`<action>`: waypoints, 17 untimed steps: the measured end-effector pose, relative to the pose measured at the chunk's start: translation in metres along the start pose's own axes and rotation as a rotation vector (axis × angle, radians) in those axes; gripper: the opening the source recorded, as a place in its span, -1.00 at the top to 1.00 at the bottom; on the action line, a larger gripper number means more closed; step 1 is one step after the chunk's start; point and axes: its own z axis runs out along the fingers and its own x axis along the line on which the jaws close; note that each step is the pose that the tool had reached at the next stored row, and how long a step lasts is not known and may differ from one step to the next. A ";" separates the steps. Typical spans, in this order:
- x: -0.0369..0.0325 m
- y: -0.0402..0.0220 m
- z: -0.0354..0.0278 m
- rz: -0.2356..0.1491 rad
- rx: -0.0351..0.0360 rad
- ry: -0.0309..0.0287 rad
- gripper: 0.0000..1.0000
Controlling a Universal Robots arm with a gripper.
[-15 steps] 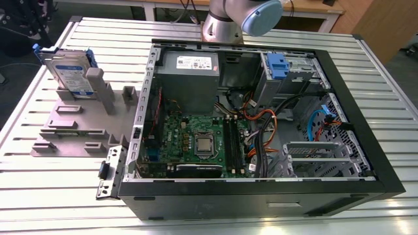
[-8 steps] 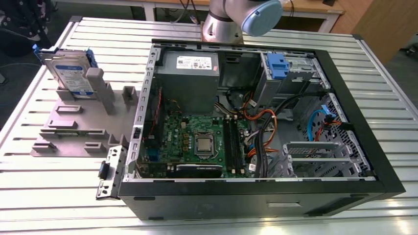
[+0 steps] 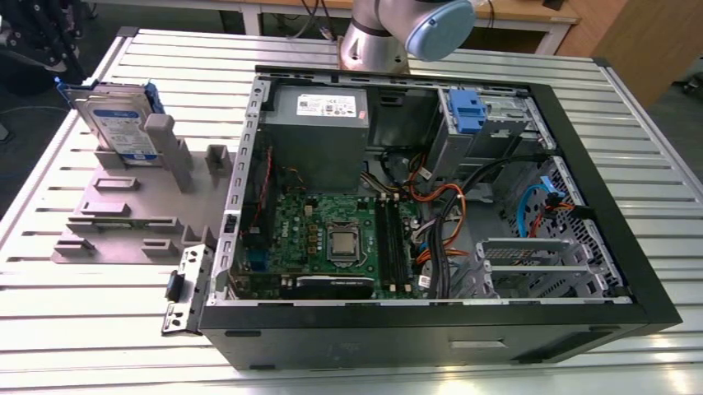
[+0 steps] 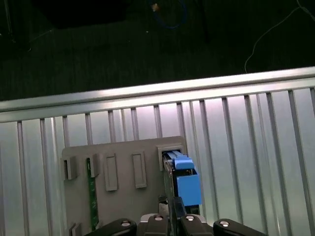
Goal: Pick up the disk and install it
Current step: 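Pick up the disk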
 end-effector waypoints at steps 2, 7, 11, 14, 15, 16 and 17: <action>-0.0002 0.0007 0.0007 -0.011 -0.0001 0.0003 0.51; -0.0006 0.0013 0.0033 -0.045 -0.0016 -0.0056 0.38; -0.0040 0.0022 0.0047 -0.062 -0.0021 -0.0060 0.36; -0.0061 0.0036 0.0070 -0.072 -0.0021 -0.0073 0.00; -0.0064 0.0041 0.0080 -0.075 -0.0022 -0.0088 0.00; -0.0066 0.0046 0.0092 -0.079 -0.0022 -0.0101 0.00; -0.0067 0.0051 0.0105 -0.083 -0.0022 -0.0113 -0.12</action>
